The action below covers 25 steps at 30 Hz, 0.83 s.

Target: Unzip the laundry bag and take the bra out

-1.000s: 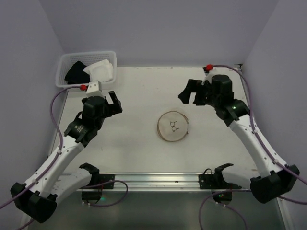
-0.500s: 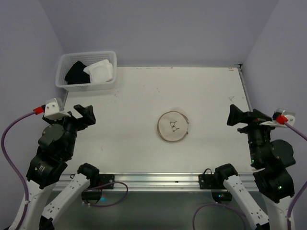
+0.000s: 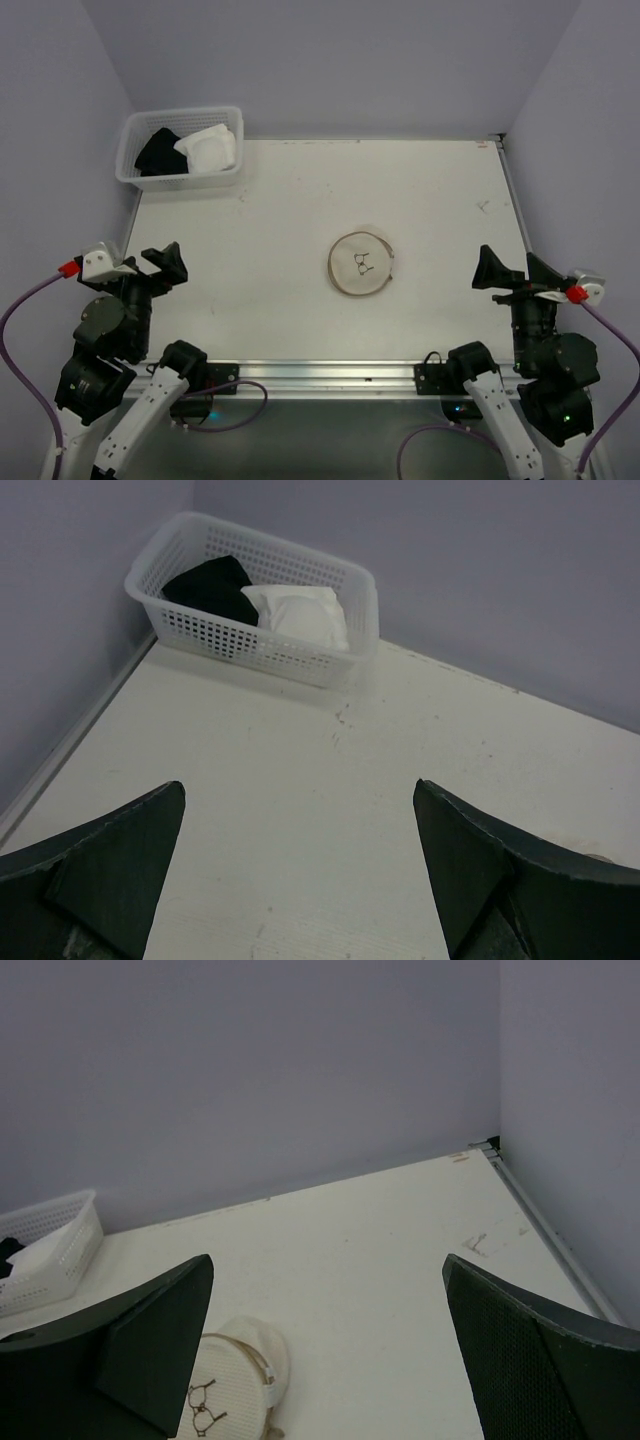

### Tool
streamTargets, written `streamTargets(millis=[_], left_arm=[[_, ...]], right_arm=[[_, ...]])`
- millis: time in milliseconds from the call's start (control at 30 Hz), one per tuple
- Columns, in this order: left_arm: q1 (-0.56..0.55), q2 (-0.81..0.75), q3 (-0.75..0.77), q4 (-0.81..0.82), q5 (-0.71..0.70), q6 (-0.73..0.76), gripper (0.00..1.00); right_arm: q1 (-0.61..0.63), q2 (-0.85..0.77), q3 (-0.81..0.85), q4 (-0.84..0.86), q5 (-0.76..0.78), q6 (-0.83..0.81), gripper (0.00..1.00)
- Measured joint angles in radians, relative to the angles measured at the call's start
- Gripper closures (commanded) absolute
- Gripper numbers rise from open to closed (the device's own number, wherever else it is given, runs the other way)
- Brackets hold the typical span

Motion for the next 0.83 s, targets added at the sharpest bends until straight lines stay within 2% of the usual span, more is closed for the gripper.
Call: streamTargets(millis=[833], left_arm=[[0.0,0.036,-0.029,0.01,-0.01,-0.011,0.0]], right_arm=[[0.0,0.056,-0.019,0.098,-0.067,0.002,0.01]])
